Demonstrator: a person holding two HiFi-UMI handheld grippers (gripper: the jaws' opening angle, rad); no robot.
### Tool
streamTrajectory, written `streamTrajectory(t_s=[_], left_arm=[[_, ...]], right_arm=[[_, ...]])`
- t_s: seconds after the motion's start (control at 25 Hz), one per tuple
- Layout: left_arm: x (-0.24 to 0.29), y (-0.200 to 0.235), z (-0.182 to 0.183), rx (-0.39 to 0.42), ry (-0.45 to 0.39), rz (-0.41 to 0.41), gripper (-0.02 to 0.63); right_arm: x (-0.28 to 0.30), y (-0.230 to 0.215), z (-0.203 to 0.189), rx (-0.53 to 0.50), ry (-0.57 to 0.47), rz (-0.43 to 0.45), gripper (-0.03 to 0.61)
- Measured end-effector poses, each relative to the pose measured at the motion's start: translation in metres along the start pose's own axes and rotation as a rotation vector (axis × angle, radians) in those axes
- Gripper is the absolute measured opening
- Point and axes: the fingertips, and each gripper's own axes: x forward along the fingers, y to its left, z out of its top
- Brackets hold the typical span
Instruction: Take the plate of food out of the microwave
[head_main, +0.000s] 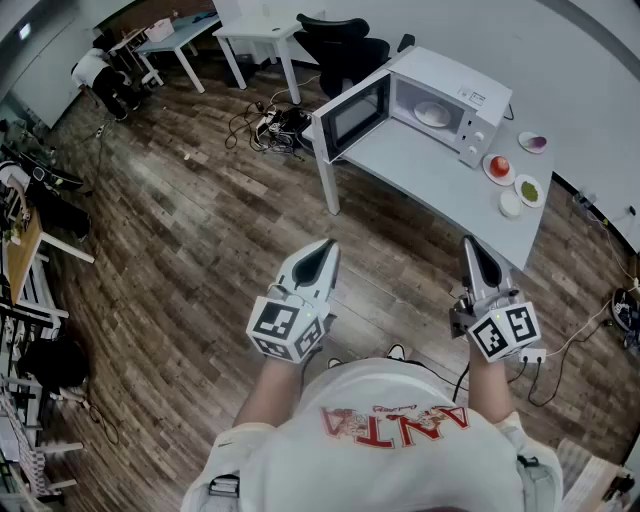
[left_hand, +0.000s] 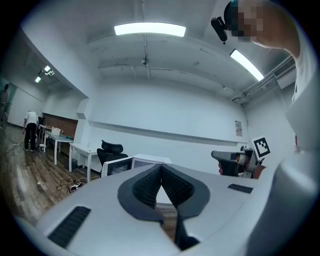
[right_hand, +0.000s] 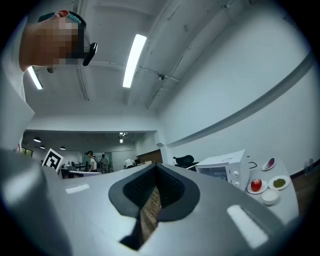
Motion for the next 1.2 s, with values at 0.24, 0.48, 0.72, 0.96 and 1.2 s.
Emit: streamTrajectory(t_s=[0.24,0.48,0.72,0.96,1.2], left_arm=[[-0.001,0.003,0.001,-0.002,-0.001,0.002,0.009],[0.001,0.004,0.000,-0.008,0.008,0.001,0.009],[0.006,-0.002,-0.005,-0.020,0.019,-0.002,0.009],[0.021,-0.006,-0.005,-0.012,0.020,0.017,0.009],[0.042,-0.024,0.000,0.007,0.024,0.024,0.009]], right_arm=[[0.004,0.002,-0.004,0.007,0.010,0.011,0.002],[0.008,0.002,-0.006,0.011,0.022,0.012,0.002],[0.001,-0.009,-0.006,0.055,-0.002,0.003,0.002],[-0.004,-0.030,-0.006,0.118,-0.023,0.031,0.002],[-0.006,-0.066,-0.005,0.188,-0.039,0.044,0.002]])
